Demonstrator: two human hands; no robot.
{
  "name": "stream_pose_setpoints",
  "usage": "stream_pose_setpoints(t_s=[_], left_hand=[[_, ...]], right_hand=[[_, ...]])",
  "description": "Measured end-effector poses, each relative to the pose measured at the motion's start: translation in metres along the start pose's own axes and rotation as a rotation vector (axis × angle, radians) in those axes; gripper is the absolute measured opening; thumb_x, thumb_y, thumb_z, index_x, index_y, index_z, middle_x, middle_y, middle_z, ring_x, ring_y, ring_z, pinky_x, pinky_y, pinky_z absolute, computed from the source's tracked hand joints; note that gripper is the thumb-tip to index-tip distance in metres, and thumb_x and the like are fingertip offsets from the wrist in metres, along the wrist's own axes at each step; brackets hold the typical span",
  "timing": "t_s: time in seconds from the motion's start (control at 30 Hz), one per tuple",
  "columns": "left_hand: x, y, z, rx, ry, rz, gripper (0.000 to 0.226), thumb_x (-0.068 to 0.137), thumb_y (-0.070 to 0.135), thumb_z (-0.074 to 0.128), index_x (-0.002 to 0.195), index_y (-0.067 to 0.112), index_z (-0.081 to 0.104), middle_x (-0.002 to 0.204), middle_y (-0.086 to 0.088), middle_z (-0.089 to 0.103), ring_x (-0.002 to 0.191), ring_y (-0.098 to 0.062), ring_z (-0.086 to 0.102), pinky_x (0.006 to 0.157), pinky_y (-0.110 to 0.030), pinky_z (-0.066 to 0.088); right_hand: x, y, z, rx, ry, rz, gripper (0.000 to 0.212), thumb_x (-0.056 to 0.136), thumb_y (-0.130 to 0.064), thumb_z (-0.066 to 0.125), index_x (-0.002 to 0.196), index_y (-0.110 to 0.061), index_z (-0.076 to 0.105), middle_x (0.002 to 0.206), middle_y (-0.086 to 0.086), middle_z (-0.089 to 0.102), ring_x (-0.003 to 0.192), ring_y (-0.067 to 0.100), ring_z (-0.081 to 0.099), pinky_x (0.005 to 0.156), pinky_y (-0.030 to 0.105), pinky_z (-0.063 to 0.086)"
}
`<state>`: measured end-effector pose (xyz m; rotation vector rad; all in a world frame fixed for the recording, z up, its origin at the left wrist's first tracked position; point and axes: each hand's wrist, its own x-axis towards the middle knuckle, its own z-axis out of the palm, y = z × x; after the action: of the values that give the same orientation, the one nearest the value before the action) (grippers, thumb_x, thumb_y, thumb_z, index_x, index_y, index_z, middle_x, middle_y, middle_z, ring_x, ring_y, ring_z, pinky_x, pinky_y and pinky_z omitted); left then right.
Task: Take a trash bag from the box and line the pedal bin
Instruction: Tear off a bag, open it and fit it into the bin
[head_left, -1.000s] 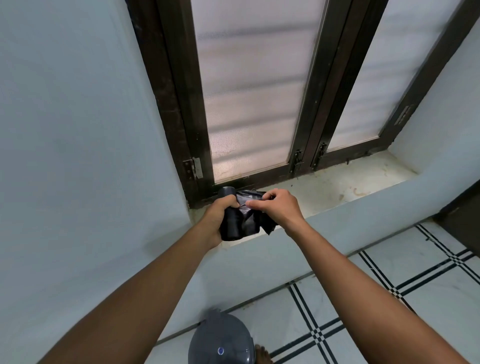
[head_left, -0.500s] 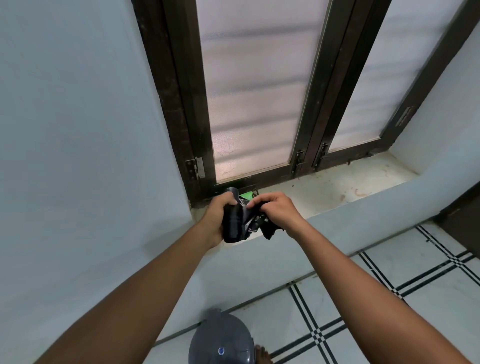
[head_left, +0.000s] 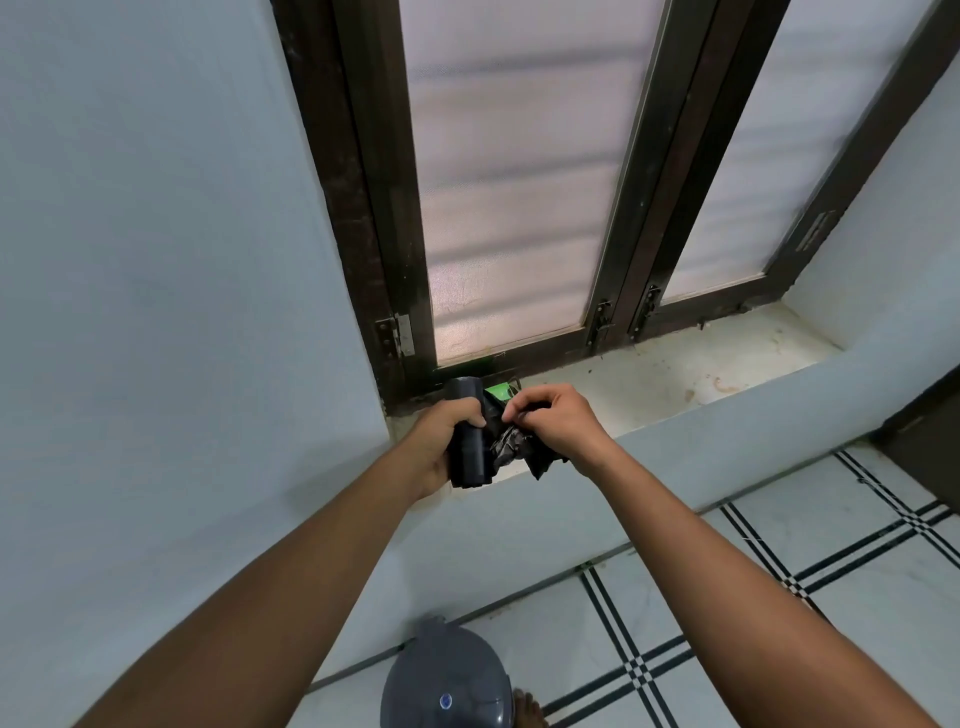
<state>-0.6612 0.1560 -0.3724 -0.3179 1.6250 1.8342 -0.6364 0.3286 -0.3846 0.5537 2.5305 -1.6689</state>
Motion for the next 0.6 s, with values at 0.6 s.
stream_pose_setpoints(t_s=[0.6], left_hand=[[0.005,0.000,-0.009,0.049,-0.012,-0.010,0.037,0.083,0.022,0.062,0.118,0.012,0.064,0.107,-0.017,0.071,0.094,-0.035,0.067,0.076,-0.041,0.058]], right_hand=[[0.007,0.006,0.006,-0.020,0.090,-0.018,0.045,0.069,-0.034,0.090,0.108,-0.031,0.068,0.110,0.001,0.069,0.096,0.020,0.071,0.086,0.040,0.062]])
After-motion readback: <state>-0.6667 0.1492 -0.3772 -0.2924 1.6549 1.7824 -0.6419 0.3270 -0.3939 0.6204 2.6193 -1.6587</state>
